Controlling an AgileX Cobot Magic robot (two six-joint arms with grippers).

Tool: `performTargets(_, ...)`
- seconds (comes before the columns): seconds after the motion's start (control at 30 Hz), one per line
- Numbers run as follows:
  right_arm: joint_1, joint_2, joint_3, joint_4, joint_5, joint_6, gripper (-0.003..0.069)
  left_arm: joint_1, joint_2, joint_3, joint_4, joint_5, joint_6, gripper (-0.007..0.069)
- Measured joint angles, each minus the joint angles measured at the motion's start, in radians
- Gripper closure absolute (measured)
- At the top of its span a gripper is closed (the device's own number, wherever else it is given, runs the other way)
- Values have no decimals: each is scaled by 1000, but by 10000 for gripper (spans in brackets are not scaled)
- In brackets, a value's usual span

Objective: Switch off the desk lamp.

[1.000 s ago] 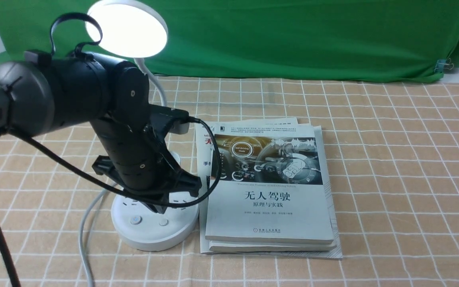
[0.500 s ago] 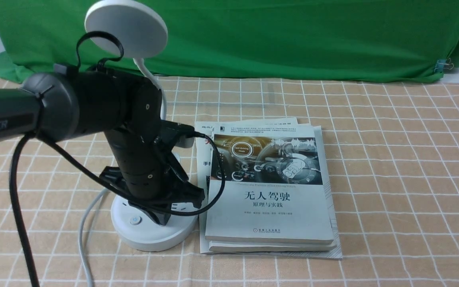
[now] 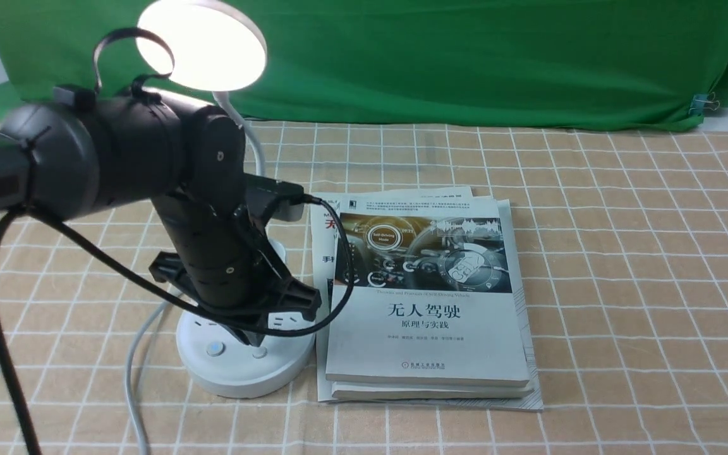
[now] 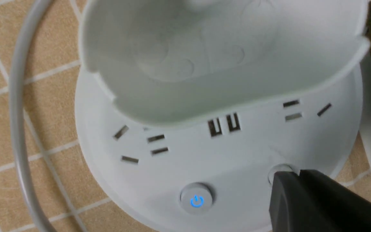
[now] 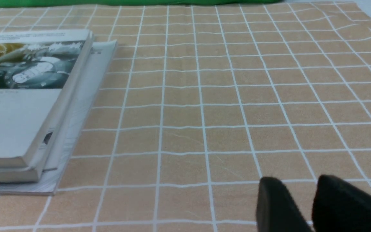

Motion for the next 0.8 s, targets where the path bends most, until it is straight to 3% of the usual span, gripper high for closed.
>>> performTargets(0.33,0,0,0,0,0,0,416,0,34,-2,0,-7,-4,608)
performTargets(0.5,0,0,0,0,0,0,416,0,-73,52,-17,-21,-3,608)
performTargets(0.7,0,0,0,0,0,0,416,0,-378,271,-72,-192,-2,608)
performTargets(0.8,0,0,0,0,0,0,416,0,-620,474,-107,-381,0,608)
